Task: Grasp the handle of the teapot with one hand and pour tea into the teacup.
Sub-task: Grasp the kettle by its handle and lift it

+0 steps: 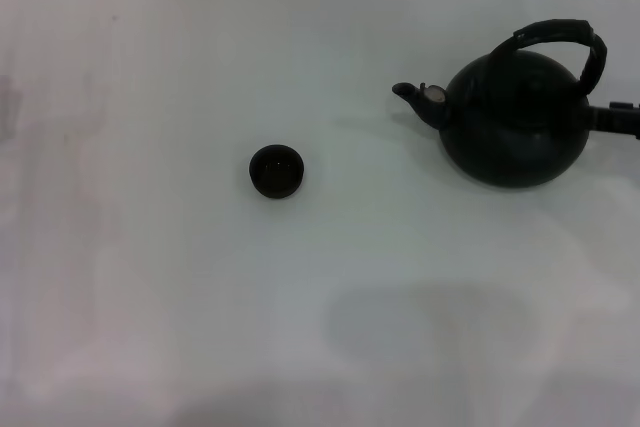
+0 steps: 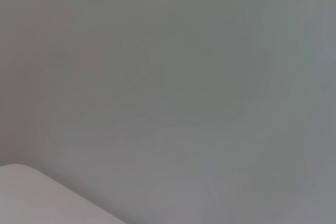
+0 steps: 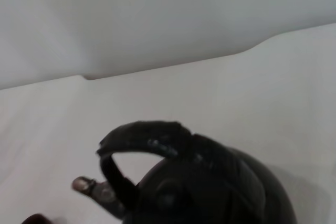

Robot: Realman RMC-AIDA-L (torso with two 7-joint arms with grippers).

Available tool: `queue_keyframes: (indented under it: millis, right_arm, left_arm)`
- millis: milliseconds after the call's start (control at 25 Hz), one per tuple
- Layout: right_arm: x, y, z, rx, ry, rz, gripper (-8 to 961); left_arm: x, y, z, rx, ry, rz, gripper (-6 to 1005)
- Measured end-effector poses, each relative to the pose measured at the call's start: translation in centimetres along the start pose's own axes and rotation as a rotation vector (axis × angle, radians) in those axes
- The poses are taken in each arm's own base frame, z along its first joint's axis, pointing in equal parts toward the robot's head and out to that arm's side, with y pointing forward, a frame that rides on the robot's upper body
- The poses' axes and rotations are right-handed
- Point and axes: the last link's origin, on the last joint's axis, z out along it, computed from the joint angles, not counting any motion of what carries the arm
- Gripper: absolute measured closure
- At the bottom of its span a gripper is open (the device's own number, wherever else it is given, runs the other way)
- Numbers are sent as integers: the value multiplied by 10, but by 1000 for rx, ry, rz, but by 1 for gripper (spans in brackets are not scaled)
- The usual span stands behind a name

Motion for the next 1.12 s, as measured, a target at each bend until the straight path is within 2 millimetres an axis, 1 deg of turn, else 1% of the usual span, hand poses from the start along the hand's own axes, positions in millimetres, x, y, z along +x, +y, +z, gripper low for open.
queue_keyframes:
  millis: [200,560,920,1120]
  right_arm:
    - [-10,3,7,39,-18,-17,158]
    - [-25,4,13,93,-39,-51,158]
    - [-31,8,24,91,-23,-80,158]
    - [-33,9,26,94,-26,-89,158]
  left_arm:
    - [0,0,0,0,0,-3,110]
    - [0,1,0,-2,1,-6,112]
    - [-1,1,0,-1,-2,-8,111]
    - [-1,1,1,-1,-2,-5,111]
